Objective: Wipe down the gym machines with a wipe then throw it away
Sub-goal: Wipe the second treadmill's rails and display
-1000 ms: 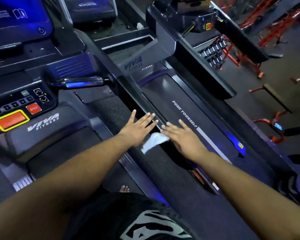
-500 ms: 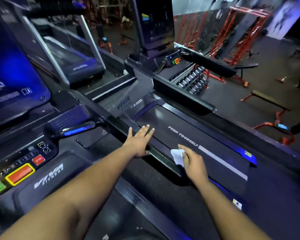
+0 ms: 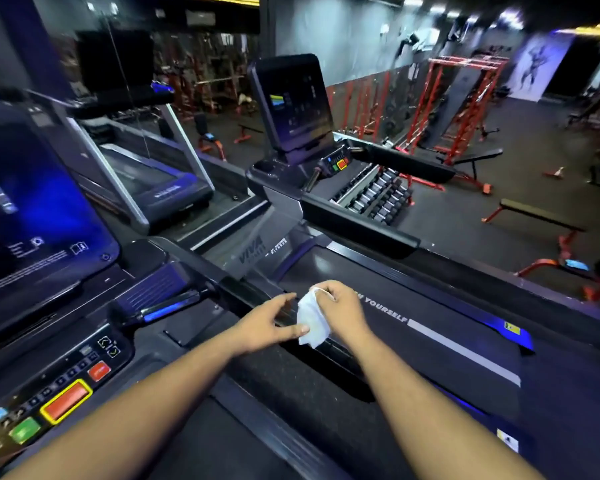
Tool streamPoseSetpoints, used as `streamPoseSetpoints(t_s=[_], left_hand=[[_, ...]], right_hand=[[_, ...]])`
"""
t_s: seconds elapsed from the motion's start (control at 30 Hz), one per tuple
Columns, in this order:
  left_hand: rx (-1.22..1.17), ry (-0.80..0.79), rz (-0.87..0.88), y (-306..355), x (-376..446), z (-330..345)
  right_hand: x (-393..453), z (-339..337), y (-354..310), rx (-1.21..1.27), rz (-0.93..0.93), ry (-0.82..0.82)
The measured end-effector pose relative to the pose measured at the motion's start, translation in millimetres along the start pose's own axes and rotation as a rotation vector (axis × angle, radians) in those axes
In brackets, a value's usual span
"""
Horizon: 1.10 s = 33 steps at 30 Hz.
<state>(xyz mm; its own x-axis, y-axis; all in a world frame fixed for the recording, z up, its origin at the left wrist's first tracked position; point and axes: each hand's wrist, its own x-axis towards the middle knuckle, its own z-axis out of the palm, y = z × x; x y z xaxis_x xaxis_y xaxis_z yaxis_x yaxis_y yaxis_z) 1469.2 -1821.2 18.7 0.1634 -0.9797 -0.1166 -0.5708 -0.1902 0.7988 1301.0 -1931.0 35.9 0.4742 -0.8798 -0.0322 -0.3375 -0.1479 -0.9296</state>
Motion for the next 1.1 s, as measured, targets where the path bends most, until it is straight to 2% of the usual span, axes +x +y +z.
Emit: streamPoseSetpoints(t_s=[0.2,0.47,0.53,0.73,0.9,1.1], left_hand=[[-0.01,0.017,0.067,31.2,-47.6,-0.4],[-0.048,0.346,-0.012,103.9,-118.2,27.8],[-0.039,0.38,-0.042,123.7,-124.0,48.8],[0.052,0.387,-0.05,151.2,-102.1,106.9],[0.086,0.482,-0.072,161.0,-104.5,121.3],[-0.011,0.4,-0.051,172.9,-136.6,116.5]], right_hand=[[-7.2,-14.0,-31.1,0.13,-0.004,-0.137],[-31.2,-68.0,-42.1,0.203,-0.118,-0.365],[-39.8,-80.1,-37.8,0.194,-0.134,-0.398],[-64.2,-106.4,-25.7,0.166,-0.137,-0.366],[-80.2,-121.3,-18.0,0.174,-0.115,-0.325],[-111.9,-132.2,-19.8,0.098,-0.206,-0.292]])
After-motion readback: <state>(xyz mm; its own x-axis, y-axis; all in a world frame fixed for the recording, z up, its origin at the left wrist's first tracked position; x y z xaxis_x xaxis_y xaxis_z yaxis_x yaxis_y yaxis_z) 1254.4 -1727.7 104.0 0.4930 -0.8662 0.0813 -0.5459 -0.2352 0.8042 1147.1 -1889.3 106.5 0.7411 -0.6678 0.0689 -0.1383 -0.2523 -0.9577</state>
